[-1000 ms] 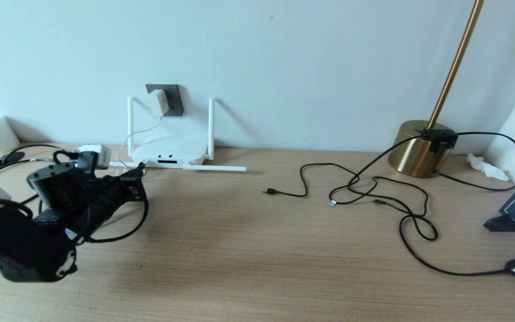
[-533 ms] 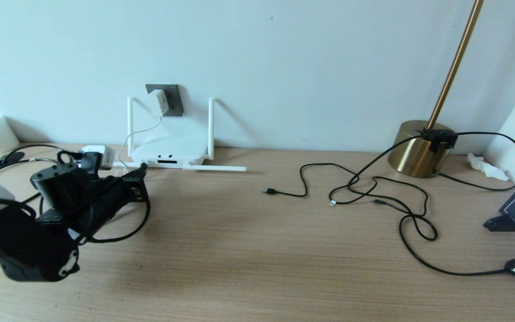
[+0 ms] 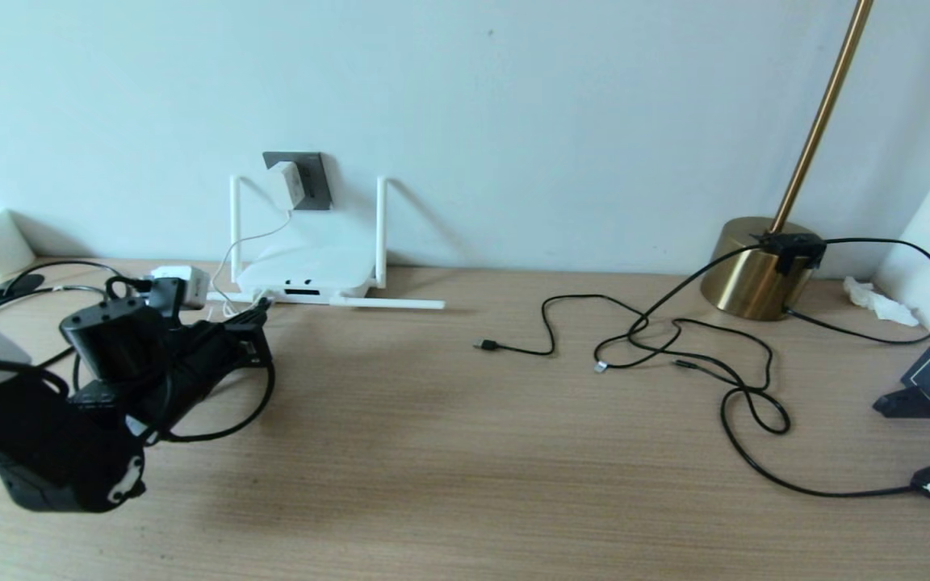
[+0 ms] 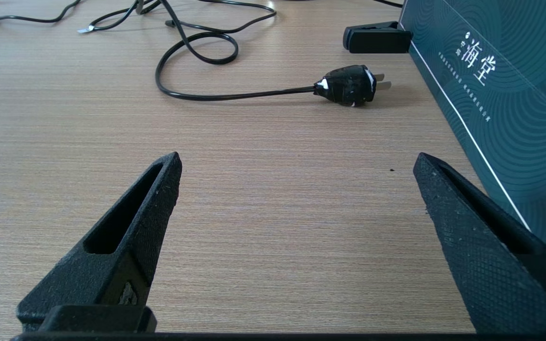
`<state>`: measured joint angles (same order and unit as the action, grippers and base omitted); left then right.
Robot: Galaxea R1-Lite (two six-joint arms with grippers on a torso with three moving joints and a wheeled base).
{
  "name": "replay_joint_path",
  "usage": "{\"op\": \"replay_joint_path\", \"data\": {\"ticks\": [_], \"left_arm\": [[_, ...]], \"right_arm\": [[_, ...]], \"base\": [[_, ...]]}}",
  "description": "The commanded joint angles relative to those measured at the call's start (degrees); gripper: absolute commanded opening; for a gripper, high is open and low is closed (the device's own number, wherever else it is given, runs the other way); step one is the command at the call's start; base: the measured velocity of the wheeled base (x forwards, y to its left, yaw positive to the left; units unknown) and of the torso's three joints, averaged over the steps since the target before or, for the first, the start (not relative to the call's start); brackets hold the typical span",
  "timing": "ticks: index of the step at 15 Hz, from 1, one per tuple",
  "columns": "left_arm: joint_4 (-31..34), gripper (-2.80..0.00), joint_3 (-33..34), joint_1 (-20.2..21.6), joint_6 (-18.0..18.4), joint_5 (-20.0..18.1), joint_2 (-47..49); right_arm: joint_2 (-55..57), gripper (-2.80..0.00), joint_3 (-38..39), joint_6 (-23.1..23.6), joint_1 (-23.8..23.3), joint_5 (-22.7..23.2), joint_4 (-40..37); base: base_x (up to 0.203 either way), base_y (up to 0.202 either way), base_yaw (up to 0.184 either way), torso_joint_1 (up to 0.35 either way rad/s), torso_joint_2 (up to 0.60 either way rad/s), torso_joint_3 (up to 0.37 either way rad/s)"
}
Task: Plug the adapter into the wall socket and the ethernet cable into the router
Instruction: Plug cable into router interface
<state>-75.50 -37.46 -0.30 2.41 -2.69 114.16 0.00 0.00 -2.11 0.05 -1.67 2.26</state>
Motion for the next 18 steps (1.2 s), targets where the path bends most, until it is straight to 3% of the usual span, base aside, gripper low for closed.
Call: {"op": "replay_joint_path", "data": {"ticks": [1,18], "left_arm": [[-0.4,-2.8,0.0,-0.3,0.0,0.0,0.1],[-0.4,-2.8,-2.3,-0.5,-2.0,0.2,2.7]], "right_arm": [[0.1,0.0,0.6,0.0,0.0,0.0,0.0],[0.0,0.0,0.6,0.0,0.0,0.0,0.0]], "base": [[0.0,0.0,0.0,0.0,0.0,0.0],[0.0,0.0,0.0,0.0,0.0,0.0]]}}
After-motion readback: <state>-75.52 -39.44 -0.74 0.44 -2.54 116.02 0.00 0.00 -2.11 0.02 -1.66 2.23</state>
